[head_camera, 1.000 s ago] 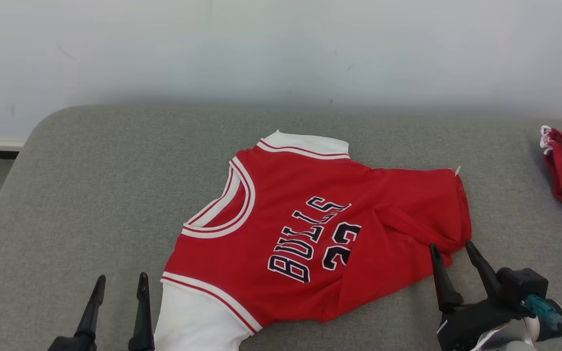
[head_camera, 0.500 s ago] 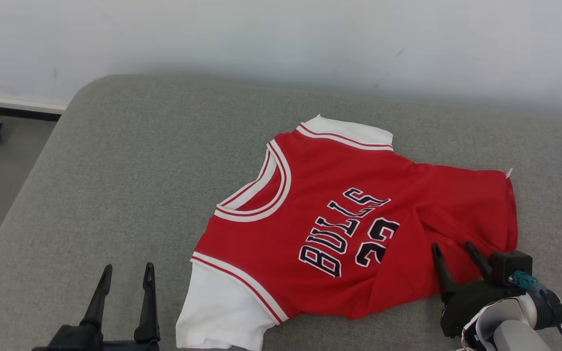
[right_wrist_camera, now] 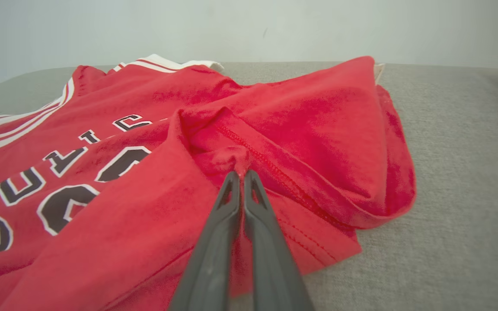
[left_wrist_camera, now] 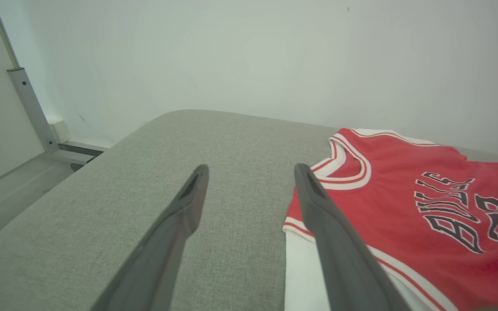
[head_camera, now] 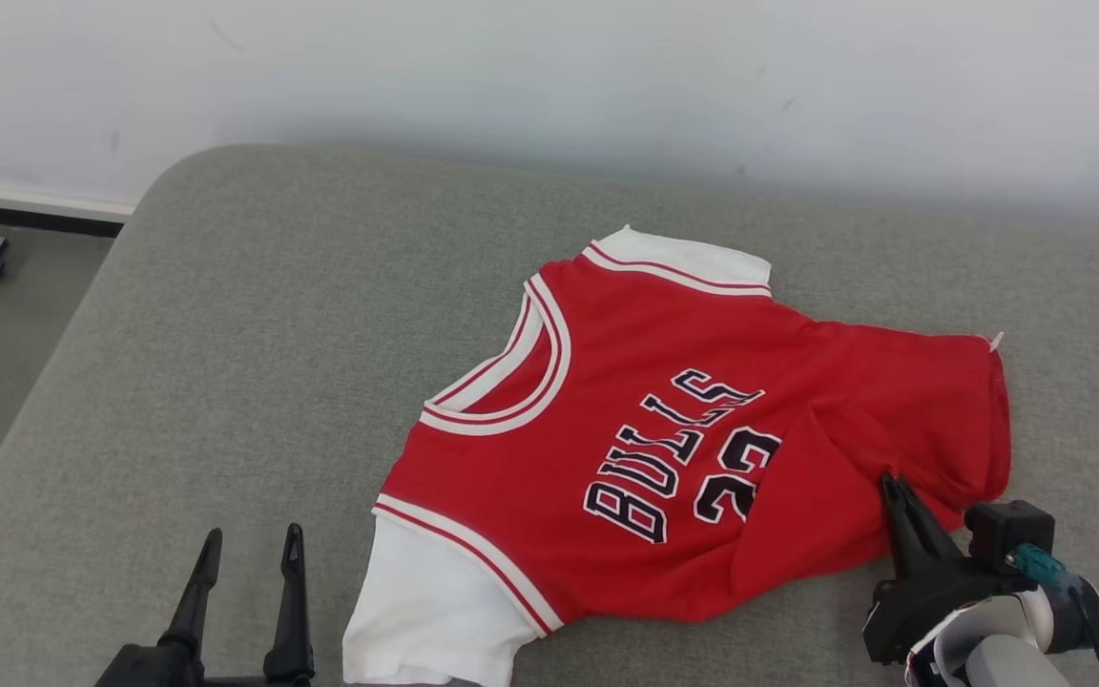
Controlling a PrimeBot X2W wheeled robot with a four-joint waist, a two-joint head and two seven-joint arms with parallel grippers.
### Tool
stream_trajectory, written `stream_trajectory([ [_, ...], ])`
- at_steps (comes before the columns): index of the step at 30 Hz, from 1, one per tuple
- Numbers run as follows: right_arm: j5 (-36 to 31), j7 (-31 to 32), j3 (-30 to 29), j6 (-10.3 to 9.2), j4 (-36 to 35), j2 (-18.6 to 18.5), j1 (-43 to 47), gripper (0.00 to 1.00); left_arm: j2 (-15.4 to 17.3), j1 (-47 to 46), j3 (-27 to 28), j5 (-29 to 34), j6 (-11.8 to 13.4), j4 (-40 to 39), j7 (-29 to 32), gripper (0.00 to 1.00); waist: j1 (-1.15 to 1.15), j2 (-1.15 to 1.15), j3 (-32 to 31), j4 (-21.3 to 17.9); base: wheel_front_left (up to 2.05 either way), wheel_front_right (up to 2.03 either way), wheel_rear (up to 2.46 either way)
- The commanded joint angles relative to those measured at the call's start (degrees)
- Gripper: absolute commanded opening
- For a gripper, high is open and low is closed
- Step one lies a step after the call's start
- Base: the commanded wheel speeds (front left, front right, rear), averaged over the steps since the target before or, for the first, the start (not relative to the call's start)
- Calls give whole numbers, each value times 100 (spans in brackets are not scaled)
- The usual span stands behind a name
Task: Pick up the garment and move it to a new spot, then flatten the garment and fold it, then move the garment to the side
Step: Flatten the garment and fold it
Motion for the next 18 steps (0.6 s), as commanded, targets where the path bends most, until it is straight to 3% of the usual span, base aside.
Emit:
stream_trajectory([
  [1, 47, -25, -19, -15, -94, 14, 122, 0, -9, 65, 9, -26, -6, 1, -17, 100, 0, 0, -97, -118, 0, 0, 0],
  [7, 107, -25, -363, -15, -1538, 107, 1116, 0, -9, 168, -16, -74, -7, 35, -17, 100, 0, 0, -189, -409, 0, 0, 0],
  [12, 63, -22, -582, -15, -2327, 272, 1874, 0, -8, 200, -23, -122, 6, 29, -17, 100, 0, 0, -187, -615, 0, 0, 0],
  [13, 66, -23, -610, -15, -2396, 290, 1971, 20, -8, 203, -24, -122, 6, 32, -17, 100, 0, 0, -180, -651, 0, 0, 0],
  [14, 47, -23, -648, -15, -2453, 303, 2047, 55, -8, 203, -22, -121, 5, 38, -17, 100, 0, 0, -175, -686, 0, 0, 0],
  [15, 39, -22, -671, -15, -2472, 333, 2116, 100, -9, 199, -22, -120, 5, 47, -17, 100, 0, 0, -174, -712, 0, 0, 0],
  [18, 52, -23, -761, -15, -2585, 376, 2237, 100, -8, 191, 9, -107, 3, 76, -17, 100, 0, 0, -188, -779, 0, 0, 0],
])
